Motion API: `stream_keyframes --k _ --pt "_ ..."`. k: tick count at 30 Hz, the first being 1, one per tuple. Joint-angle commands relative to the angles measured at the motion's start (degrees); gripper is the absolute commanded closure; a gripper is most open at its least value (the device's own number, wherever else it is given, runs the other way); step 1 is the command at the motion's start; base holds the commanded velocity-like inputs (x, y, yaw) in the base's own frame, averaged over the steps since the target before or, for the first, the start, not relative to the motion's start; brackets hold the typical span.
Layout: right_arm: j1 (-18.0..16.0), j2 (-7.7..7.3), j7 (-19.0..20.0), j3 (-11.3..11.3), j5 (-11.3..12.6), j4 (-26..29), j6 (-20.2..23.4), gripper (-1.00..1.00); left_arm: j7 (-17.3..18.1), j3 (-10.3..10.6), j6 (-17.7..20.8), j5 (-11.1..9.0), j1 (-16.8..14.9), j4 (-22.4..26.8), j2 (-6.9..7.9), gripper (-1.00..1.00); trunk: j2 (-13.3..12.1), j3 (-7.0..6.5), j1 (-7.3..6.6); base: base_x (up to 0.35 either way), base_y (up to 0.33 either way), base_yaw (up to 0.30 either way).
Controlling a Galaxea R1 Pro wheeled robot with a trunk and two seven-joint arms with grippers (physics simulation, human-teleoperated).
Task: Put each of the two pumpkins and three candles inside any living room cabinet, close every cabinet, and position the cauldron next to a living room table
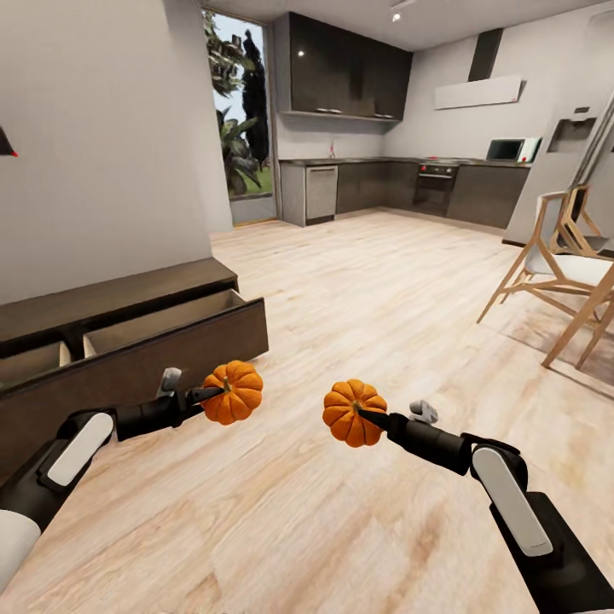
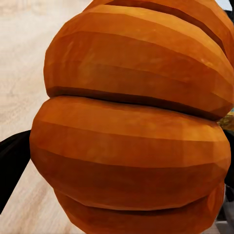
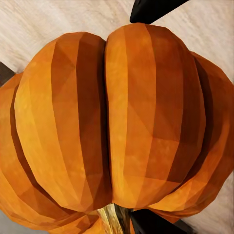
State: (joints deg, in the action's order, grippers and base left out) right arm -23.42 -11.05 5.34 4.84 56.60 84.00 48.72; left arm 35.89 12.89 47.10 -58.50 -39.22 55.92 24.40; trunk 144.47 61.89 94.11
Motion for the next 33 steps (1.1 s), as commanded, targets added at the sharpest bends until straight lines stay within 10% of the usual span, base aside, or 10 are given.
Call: stream_keyframes --k 1,33 --pt "0.00 -0.04 0.37 0.00 -0.35 0.02 0.15 1.00 -0.03 0.12 0.24 -0.30 -0.07 -0.03 0.03 1.00 0.02 0.02 -0.01 0.000 -0.072 0.279" --pt "-0.01 -0.06 0.37 1.49 -0.44 0.02 0.15 1.00 -0.03 0.12 0.27 -0.30 -0.07 -0.03 0.03 1.00 0.02 -0.94 -0.01 0.000 -0.064 0.279"
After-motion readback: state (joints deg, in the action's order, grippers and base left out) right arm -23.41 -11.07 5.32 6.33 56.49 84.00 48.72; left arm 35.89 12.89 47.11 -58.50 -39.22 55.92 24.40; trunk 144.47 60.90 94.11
